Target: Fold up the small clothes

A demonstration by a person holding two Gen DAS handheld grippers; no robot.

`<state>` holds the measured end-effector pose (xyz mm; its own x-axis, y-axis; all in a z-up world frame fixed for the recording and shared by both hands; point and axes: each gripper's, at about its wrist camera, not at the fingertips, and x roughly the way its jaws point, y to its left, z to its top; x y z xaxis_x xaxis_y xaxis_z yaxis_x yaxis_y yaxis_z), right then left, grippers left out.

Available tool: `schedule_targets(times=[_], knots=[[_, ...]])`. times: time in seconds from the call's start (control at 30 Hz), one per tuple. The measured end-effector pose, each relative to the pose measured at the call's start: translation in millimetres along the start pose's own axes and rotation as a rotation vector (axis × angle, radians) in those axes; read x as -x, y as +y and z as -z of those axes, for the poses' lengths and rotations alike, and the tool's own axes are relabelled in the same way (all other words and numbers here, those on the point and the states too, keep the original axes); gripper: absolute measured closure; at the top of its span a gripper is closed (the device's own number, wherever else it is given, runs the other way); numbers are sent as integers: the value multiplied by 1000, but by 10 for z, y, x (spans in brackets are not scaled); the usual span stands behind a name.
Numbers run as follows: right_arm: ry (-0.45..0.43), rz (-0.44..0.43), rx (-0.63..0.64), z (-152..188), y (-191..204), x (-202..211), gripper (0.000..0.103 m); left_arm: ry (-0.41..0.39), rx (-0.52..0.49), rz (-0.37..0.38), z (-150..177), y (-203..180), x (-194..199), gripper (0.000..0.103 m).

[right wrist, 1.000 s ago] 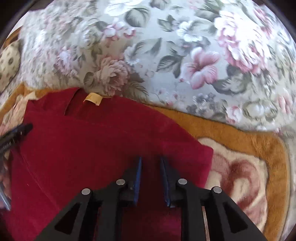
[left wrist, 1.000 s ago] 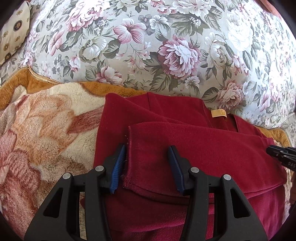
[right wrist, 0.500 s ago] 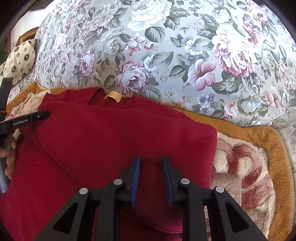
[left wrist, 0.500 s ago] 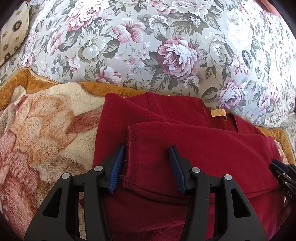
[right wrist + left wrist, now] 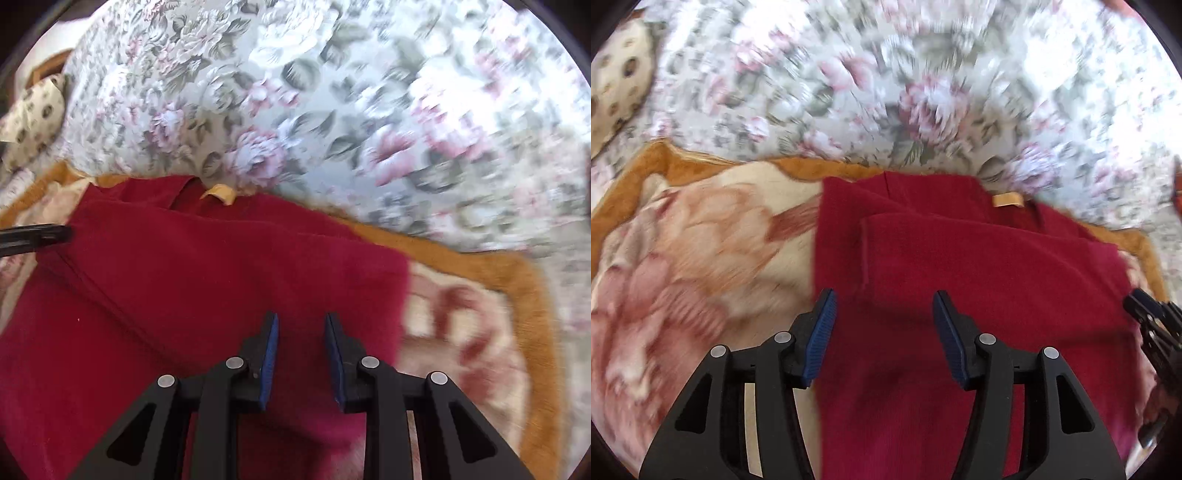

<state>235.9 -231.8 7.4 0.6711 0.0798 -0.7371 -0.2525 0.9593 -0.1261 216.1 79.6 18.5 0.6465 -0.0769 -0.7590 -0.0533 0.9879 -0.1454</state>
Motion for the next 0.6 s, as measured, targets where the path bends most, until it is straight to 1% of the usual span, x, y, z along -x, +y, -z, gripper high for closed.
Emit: schedule_targets(times=[0.07, 0.1, 0.17, 0.2, 0.27, 0.33, 0.4, 0.47, 0.6], knots=[[-45, -14, 16, 74, 40, 258, 77, -27, 16, 21, 157, 91, 257, 44], [-61, -2, 37, 152, 77, 425, 77, -38, 40, 21, 304, 199, 439, 43], [-95, 32, 78, 299, 138, 695, 77, -39, 75, 25, 524, 359, 658, 43], [-114, 27, 88, 394, 158, 857, 77, -45, 102, 32, 682, 480, 793, 43], [-123, 13, 73, 532, 157, 1078, 77, -56, 138, 28, 915, 663, 984, 43], [-123, -7, 21, 678, 126, 1287, 76, -63, 183, 20, 1194, 844, 1220, 43], [-118, -40, -53, 827, 85, 1477, 76, -61, 200, 14, 1384, 930, 1358, 43], [-106, -56, -80, 936, 117, 1585, 76, -62, 202, 2, 1583, 995, 1484, 43], [-105, -71, -74, 1205, 255, 1819, 76, -35, 174, -4, 1854, 998, 1545, 43]])
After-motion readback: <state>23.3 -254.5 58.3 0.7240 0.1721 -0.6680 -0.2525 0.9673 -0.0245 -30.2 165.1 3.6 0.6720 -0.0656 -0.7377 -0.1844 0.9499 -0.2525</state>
